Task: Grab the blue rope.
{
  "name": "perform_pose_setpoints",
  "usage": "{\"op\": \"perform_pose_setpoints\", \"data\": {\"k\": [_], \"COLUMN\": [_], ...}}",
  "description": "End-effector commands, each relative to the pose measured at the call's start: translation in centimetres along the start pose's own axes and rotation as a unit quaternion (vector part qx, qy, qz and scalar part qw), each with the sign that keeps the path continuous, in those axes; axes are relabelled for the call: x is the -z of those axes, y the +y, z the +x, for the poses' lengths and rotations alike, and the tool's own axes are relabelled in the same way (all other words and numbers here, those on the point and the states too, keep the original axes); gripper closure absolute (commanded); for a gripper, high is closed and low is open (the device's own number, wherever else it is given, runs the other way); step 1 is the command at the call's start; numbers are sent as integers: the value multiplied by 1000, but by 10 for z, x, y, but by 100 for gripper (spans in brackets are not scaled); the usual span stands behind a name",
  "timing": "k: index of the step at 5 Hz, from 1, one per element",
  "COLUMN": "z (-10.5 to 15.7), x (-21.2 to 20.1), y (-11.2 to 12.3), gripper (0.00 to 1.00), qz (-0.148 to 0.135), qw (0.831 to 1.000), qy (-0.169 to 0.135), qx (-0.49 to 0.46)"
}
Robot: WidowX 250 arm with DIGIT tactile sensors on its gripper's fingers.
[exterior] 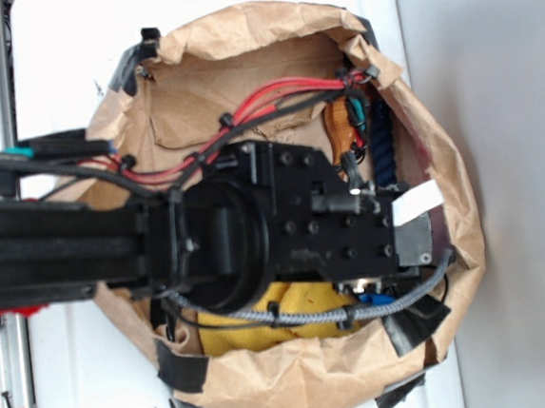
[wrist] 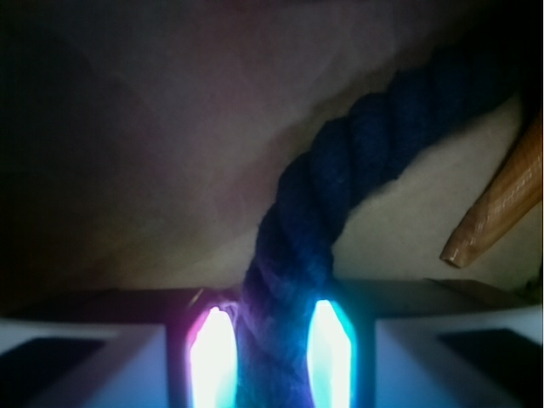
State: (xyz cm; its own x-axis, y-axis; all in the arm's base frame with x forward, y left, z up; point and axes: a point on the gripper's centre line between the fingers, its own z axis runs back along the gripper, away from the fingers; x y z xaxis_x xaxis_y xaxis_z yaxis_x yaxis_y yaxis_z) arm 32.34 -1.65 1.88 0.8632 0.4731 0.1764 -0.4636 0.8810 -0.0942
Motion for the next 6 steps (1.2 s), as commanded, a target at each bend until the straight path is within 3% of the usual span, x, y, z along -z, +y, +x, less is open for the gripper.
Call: {"op": "perform_pose_setpoints", "data": {"k": [1,2,3,4,5,6], "z": [13,7,6,9,12,8], "x": [-72,-125,-172,-195,-191,-184], "y": [9,17,14,19,21,18], "gripper": [100,100,100,100,100,100], "qz": [-37,-46,10,1,-12,-6], "qw": [999,998,997,998,998,997], "qy": [-31,-29,-57,-56,-46,-62], "qx": [-10,-15,-42,-40,-42,-44]}}
